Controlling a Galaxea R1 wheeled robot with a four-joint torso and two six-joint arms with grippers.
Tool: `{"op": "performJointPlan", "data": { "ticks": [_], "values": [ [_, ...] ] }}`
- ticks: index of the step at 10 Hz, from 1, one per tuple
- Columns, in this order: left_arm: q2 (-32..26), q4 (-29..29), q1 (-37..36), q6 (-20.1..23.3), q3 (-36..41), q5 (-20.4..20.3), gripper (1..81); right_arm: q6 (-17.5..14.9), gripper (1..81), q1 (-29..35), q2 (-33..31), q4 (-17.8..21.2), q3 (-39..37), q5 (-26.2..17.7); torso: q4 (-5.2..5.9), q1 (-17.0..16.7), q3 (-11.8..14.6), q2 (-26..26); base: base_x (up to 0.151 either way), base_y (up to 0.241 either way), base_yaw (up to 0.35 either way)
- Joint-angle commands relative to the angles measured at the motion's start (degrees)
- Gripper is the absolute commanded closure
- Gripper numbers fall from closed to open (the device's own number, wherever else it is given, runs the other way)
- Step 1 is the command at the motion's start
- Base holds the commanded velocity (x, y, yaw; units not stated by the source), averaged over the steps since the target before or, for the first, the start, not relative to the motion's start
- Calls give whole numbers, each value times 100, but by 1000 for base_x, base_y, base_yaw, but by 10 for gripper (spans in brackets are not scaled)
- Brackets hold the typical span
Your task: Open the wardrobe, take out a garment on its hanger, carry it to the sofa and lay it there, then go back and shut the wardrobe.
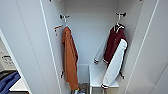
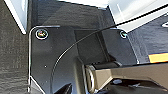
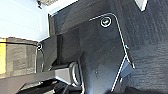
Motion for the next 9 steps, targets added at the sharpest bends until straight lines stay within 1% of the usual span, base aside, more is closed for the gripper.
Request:
{"op": "performJointPlan", "data": {
  "ticks": [1, 2, 3, 4, 5, 6, 7, 8, 9],
  "values": [
    [604, -25, -127, -22, -821, 529, 10, 52, 10, -133, 1037, -178, -1551, -685, 0, 0, 0, 2, 0, 0, 0],
    [823, -26, -135, -22, -1092, 650, 10, 44, 10, -142, 1308, -117, -1928, -823, 0, 0, 0, 0, 0, 0, 0],
    [966, -17, -153, -22, -1350, 977, 10, 35, 10, -98, 1434, -125, -2125, -966, 0, -2, 0, 0, 0, 0, 0],
    [1071, -8, -179, -13, -1560, 1441, 10, 0, 10, -54, 1513, -108, -2116, -1087, 0, -2, 0, -2, 0, 0, 0],
    [1133, 10, -232, -13, -1623, 1645, 10, -35, 10, 16, 1566, -99, -2064, -1353, 0, -2, 2, -2, 0, 0, 0],
    [1150, 52, -233, 30, -1649, 1646, 10, -44, 10, 103, 1636, -4, -1976, -1597, 0, -2, 2, -2, 0, 0, 0],
    [1089, 62, -258, 49, -1667, 1575, 10, -202, 10, 192, 1654, 428, -1897, -1801, 0, -4, 2, -5, 0, 0, 0],
    [1088, 37, -328, 49, -1667, 1575, 10, -883, 10, 253, 1654, 978, -1774, -1880, 0, -4, 2, -5, 0, 0, 0],
    [1150, 18, -364, 40, -1667, 1584, 10, -1714, 10, 298, 1636, 1748, -1712, -1880, 0, -4, 2, -5, 0, 0, 0]
  ]
}}
